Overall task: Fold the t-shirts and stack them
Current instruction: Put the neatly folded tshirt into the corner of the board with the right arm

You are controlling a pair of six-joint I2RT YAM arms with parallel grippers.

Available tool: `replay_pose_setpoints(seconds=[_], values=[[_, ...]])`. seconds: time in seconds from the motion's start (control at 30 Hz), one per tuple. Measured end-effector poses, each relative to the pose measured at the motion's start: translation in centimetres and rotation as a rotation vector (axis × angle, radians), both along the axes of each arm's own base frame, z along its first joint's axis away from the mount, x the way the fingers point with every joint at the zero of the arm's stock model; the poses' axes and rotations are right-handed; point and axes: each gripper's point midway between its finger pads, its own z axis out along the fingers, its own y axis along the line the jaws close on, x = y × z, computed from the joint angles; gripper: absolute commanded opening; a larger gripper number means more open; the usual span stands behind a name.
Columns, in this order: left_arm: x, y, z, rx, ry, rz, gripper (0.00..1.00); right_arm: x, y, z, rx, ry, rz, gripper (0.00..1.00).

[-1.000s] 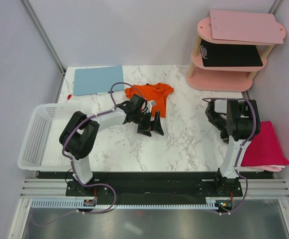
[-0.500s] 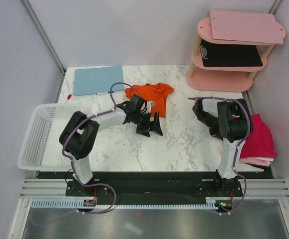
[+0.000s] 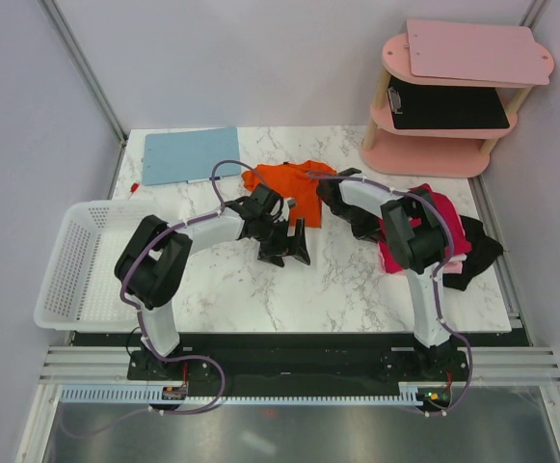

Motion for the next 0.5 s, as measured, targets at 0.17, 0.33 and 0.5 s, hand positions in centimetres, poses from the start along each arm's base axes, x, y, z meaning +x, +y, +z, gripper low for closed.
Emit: replay_pose_setpoints(seconds=[0.17, 0.33, 0.5], values=[[0.1, 0.3, -0.2, 0.017, 0.001, 0.008, 0.96, 0.7, 1.6, -0.1, 0.016, -0.001, 0.024, 0.08], [0.1, 0.3, 0.0, 0.020, 0.004, 0.008, 0.98, 0.6, 1.8, -0.1, 0.036, 0.007, 0.028, 0.59], [0.0, 0.3, 0.0, 0.021, 0.004, 0.007, 0.99, 1.1, 3.0, 2.3, 0.126, -0.074, 0.036, 0.96]])
